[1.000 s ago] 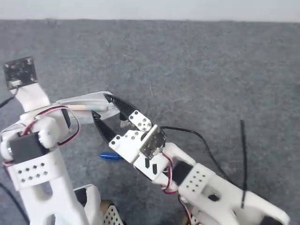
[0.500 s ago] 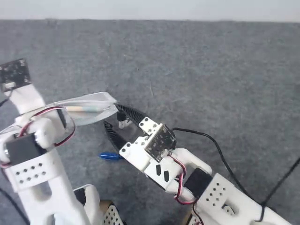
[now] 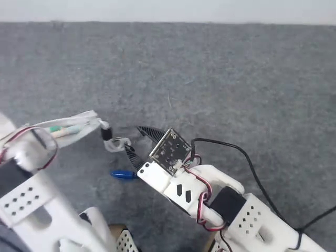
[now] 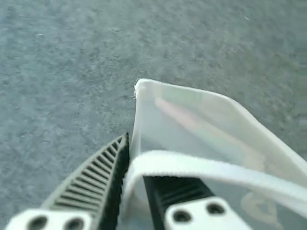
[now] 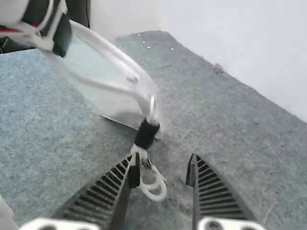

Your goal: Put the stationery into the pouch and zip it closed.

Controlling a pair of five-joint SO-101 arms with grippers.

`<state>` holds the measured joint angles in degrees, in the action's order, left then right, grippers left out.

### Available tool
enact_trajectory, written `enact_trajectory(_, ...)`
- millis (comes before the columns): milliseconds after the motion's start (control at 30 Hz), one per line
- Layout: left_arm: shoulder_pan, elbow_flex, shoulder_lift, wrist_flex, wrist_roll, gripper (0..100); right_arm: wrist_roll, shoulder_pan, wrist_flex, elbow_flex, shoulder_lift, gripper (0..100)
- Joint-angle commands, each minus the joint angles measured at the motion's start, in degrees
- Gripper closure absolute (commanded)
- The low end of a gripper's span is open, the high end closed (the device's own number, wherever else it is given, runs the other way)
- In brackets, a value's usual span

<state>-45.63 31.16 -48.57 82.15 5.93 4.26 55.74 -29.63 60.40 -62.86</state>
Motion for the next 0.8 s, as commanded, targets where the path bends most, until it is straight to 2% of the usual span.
enact_trajectory(0,-5.27,-1.71,0.35,-4.31,1.23,99,0.88,0.40,-1.71,-3.78,-1.71,84.8)
enact_trajectory(400,-6.15,-1.01,0.35,-5.19,1.32,99,2.73,5.76,-6.29,-3.69,2.86,84.8)
enact_trajectory(700,-6.15,-0.04,0.35,-6.15,1.32,99,2.81,5.85,9.10,-3.69,25.19,84.8)
enact_trajectory(767,-6.15,-0.04,0.35,-6.15,1.32,99,4.84,5.85,11.91,-3.78,29.14,84.8)
